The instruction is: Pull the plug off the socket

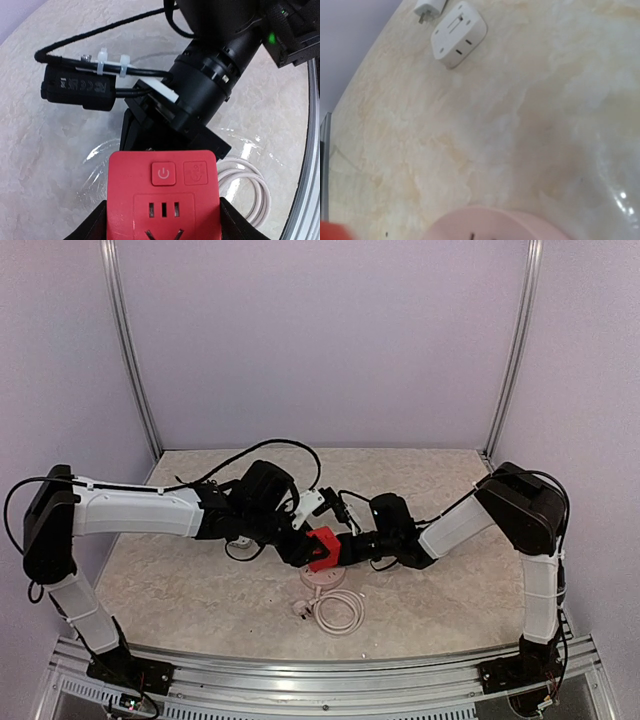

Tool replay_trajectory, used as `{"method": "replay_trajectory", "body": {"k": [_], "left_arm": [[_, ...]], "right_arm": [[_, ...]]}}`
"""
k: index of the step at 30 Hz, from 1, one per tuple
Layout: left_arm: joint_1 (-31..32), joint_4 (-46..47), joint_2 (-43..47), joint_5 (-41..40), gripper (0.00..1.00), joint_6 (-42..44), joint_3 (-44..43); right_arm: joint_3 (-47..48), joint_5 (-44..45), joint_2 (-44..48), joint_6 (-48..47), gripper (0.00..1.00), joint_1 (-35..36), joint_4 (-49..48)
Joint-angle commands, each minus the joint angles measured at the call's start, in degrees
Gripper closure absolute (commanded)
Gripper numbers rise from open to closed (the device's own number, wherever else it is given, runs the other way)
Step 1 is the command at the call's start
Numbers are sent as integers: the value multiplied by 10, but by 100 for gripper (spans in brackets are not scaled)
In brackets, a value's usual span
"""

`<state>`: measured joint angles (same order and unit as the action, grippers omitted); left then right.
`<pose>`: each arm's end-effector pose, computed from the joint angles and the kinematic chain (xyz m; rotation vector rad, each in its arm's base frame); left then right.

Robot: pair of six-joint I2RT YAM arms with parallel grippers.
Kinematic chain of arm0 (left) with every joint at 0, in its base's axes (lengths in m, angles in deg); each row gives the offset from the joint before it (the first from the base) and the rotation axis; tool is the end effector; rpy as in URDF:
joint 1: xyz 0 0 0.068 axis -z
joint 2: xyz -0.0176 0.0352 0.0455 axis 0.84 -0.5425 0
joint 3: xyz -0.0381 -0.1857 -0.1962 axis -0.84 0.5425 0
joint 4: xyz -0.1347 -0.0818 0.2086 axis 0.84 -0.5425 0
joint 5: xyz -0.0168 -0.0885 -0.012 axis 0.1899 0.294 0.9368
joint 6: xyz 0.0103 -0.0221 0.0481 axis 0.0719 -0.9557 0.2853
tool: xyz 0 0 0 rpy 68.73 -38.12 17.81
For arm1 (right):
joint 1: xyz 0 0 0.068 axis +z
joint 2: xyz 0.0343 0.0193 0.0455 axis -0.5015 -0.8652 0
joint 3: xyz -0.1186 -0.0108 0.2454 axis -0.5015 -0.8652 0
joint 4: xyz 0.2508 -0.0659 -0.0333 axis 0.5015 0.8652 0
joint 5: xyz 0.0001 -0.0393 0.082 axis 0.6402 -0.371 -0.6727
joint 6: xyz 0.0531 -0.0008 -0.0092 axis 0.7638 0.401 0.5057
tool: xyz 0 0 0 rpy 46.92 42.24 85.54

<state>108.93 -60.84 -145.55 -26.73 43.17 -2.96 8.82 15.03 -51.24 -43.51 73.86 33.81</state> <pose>0.2263 -0.2961 0.2199 1.2166 2.0680 -0.5677 0.2791 0.2930 0.1000 -0.5754 2.2278 1.3513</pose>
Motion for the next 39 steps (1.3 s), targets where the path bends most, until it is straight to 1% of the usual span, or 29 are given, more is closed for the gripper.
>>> {"method": "replay_trajectory", "body": {"k": [1,5,9,11,14,16,20,25,29,32,36,39], "left_arm": [[-12,46,58,41,100,6,-17],[-34,40,95,52,100,-16,-2],[-78,33,137,59,100,-80,31],[-117,40,161,73,100,-123,61],[-167,56,194,102,100,-185,122],[-190,70,224,110,100,-213,169],[-234,98,283,115,99,-273,256],[-310,131,336,125,98,-332,342],[-377,160,349,166,97,-362,392],[-416,178,338,193,95,-370,410],[-443,204,310,218,93,-383,427],[-458,217,290,224,90,-394,437]], "right_arm": [[-35,27,-52,-8,100,15,161],[-35,24,-45,-6,100,15,156],[-35,19,-21,-6,100,14,151],[-34,19,-6,-7,99,13,151],[-27,19,15,-13,89,11,164],[-19,17,28,-19,84,11,174],[-6,16,49,-29,76,11,192],[6,14,66,-39,69,10,203],[13,6,73,-43,66,9,205],[14,3,82,-42,66,8,203],[15,0,90,-43,66,7,205],[16,-2,95,-43,66,6,208]]}}
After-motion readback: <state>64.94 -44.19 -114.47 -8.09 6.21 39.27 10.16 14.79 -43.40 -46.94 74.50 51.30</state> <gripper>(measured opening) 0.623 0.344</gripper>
